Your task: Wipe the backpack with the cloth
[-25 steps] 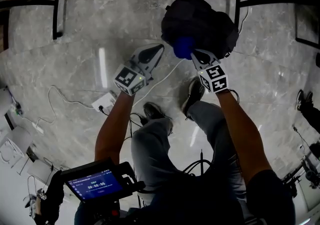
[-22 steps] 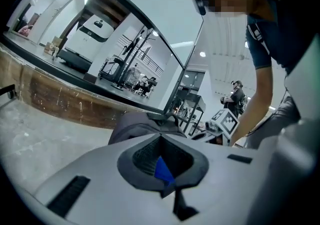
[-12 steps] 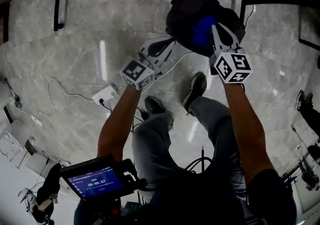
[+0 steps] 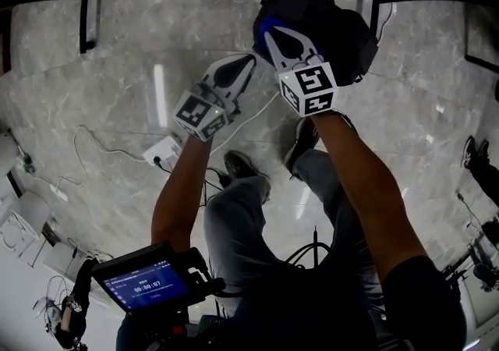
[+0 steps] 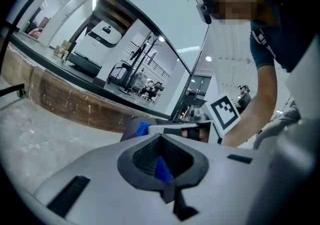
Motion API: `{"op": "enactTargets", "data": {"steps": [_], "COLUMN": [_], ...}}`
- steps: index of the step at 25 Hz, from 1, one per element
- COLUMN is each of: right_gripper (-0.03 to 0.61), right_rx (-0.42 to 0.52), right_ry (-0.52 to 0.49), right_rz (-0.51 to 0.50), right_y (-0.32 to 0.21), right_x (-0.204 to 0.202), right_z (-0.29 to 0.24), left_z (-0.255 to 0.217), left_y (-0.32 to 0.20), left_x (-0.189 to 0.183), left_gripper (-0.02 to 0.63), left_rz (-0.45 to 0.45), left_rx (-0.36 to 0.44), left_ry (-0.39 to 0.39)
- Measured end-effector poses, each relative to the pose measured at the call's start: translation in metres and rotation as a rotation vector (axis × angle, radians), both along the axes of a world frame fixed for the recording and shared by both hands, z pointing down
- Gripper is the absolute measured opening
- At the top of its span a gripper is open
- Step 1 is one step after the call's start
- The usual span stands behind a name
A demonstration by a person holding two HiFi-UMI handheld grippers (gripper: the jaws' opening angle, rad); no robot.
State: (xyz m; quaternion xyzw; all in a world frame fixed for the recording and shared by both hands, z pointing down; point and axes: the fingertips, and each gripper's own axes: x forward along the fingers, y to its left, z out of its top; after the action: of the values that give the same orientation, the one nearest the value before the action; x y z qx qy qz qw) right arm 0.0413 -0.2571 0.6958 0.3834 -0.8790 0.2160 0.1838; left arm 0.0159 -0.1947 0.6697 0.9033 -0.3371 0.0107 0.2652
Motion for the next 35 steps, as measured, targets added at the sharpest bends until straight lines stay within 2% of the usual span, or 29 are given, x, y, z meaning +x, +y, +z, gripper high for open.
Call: {"op": "enactTargets", "data": {"steps": [4,11,14,17,20,25,31,35], "right_gripper": [0.017,0.017,0.017,0.017,0.017,0.017,0.017,0.017], "right_rx": [-0.013,-0.142,-0.225,-0.316,-0.354,-0.272,-0.096,0.004], "right_ry": [0.073,0.221,0.309,0.396,0.441,0.452,0.403,0.371], "right_rz": [-0.138,-0.329,-0.36,-0.322,-0.288,-0.245,-0.125,-0.085], "right_y": [0.029,0.106,0.142,0.166,0.175,0.161,0.113,0.089], "right_x": [-0.013,0.004,0.042,0.097,0.144,0.175,0.176,0.171], "right_z": [0.021,0.091,0.123,0.148,0.15,0.116,0.045,0.002], "left_z": [0.003,0.011,0.014,0.015,0.014,0.017,0.013,0.01], "left_y": [-0.002,0.007,0.011,0.014,0.014,0.014,0.011,0.007], "left_x": [-0.004,-0.003,-0.002,0.0,0.004,0.012,0.017,0.02], "left_gripper": [0.002,0.002,0.002,0.002,0.002,0.002,0.002,0.002], "left_rz": [-0.019,-0.002,0.001,0.007,0.014,0.022,0.031,0.032], "left_rx": [-0.013,-0.026,-0.04,-0.04,-0.039,-0.044,-0.042,-0.045], "left_ry": [-0.001,-0.019,-0.017,-0.016,-0.01,-0.003,0.0,0.005]}}
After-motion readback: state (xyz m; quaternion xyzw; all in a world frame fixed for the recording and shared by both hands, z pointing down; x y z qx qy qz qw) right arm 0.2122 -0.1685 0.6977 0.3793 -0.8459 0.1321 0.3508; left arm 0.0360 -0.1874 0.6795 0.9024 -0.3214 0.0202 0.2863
